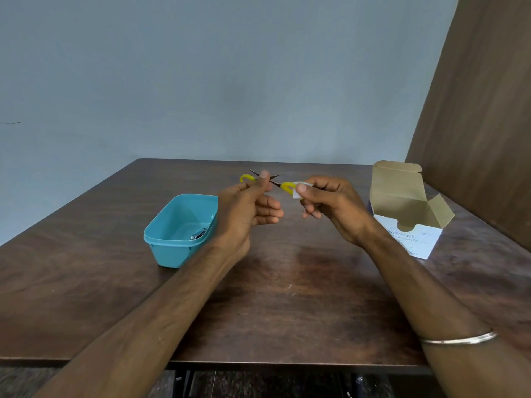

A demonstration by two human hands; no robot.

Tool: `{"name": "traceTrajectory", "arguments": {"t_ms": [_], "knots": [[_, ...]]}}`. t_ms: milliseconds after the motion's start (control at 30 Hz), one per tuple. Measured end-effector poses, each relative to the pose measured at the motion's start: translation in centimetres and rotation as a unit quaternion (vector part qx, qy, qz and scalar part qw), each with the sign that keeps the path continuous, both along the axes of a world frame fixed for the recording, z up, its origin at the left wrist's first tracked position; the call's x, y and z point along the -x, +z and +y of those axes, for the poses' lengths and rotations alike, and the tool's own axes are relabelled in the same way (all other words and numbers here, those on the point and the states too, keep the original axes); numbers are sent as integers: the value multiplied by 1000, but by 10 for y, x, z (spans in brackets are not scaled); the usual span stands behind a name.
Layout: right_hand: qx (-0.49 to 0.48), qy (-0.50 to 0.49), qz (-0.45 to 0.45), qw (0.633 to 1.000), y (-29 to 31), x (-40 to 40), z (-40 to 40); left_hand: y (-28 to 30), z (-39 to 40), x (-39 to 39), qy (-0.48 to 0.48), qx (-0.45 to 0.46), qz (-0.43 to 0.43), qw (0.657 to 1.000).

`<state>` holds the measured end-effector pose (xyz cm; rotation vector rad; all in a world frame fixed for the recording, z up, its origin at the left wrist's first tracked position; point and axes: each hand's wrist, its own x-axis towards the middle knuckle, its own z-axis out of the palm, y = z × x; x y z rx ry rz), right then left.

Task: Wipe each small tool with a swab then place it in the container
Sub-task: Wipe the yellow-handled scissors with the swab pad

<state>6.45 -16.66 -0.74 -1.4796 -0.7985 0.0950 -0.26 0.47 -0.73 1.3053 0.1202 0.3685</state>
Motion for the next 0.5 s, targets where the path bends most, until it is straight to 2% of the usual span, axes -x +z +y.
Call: {"name": "traceTrajectory", "arguments": {"t_ms": [167,267,333,500], "knots": [[-59,1,42,997,3,-1,-2,-6,1,-5,122,-124,-38,984],[-80,12,75,994,5,-3,-3,-11,7,-10,183,-298,-113,930],[-103,19,98,990,5,-4,-4,-13,6,-11,183,-378,-152,895],[-148,30,157,976,9,-2,-5,-18,2,-13,131,-467,-188,854]]}}
